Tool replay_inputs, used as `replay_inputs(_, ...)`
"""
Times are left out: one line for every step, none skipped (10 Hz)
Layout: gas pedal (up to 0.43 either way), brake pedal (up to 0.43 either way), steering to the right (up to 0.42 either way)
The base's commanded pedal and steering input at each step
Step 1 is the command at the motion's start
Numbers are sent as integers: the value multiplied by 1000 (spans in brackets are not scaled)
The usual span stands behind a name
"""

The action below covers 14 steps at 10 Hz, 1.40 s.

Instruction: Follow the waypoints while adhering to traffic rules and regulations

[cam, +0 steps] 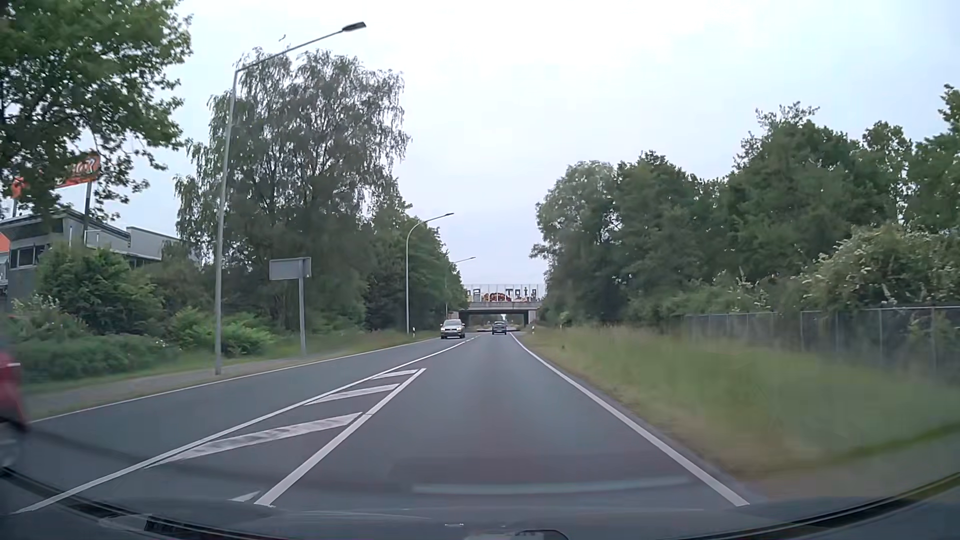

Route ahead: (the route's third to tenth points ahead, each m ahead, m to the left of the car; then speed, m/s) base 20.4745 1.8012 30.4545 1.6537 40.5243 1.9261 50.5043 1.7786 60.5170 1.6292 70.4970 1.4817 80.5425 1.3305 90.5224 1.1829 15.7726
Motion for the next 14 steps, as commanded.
replay_inputs(331, 0, -4)
replay_inputs(331, 0, -4)
replay_inputs(331, 0, -4)
replay_inputs(331, 0, -4)
replay_inputs(319, 0, -3)
replay_inputs(319, 0, -2)
replay_inputs(319, 0, -2)
replay_inputs(319, 0, 0)
replay_inputs(319, 0, -1)
replay_inputs(319, 0, -1)
replay_inputs(311, 0, -1)
replay_inputs(299, 0, -1)
replay_inputs(299, 0, -1)
replay_inputs(299, 0, 0)
